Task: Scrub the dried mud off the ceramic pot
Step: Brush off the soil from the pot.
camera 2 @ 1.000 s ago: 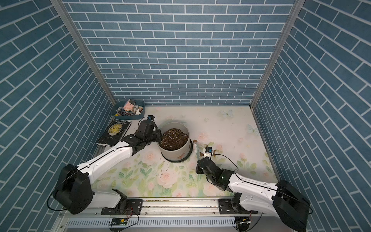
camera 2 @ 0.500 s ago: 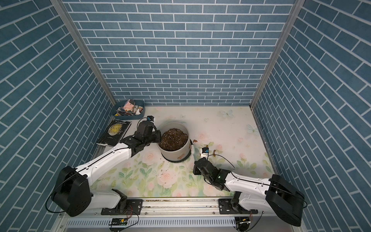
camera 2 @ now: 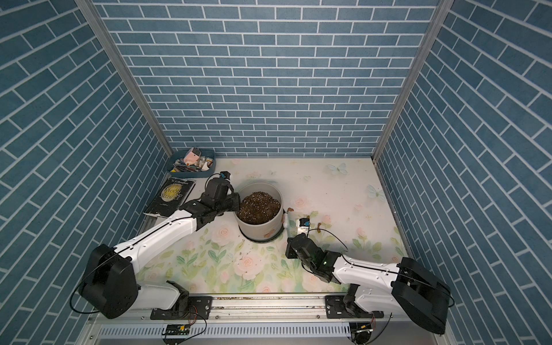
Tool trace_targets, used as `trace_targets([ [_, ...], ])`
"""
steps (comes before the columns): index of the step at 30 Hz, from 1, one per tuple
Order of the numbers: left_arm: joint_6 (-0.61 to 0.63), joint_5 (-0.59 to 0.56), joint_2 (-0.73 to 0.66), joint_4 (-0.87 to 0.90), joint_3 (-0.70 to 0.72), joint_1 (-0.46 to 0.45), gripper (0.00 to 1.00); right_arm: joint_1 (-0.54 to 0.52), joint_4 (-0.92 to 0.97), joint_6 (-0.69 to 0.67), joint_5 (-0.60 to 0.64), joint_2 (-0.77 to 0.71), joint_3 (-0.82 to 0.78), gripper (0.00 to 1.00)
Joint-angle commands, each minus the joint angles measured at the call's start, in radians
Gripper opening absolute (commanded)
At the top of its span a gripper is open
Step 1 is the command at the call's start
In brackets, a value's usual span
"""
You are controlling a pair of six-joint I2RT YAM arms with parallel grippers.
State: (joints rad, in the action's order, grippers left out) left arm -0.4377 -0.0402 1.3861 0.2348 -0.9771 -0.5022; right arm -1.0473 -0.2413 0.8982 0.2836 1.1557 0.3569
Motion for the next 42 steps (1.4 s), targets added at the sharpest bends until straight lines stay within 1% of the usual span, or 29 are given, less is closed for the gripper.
trace_targets([
  [1,-0.030,0.064,0.007,0.012,-0.028,-0.007,0.33,-0.012,-0.068,0.014,-0.032,-0.017,-0.017,0.00],
  [3,-0.030,0.058,0.010,0.012,-0.034,-0.006,0.38,-0.012,-0.072,0.017,-0.032,-0.016,-0.023,0.00],
  [6,-0.028,0.050,0.020,0.015,-0.041,-0.006,0.39,-0.011,-0.084,0.023,-0.036,-0.018,-0.030,0.00],
  [16,-0.024,0.041,0.019,0.011,-0.020,-0.006,0.19,-0.011,-0.134,0.025,-0.066,-0.055,-0.047,0.00],
  [21,-0.022,0.039,0.019,0.008,-0.014,-0.007,0.13,-0.011,-0.150,0.028,-0.077,-0.089,-0.057,0.00],
  [33,-0.015,0.029,0.007,0.005,0.004,-0.005,0.07,-0.012,-0.130,0.032,-0.077,-0.129,-0.055,0.00],
  [42,-0.013,0.025,0.005,0.006,0.007,-0.006,0.05,-0.011,-0.058,0.030,-0.049,-0.198,-0.053,0.00],
])
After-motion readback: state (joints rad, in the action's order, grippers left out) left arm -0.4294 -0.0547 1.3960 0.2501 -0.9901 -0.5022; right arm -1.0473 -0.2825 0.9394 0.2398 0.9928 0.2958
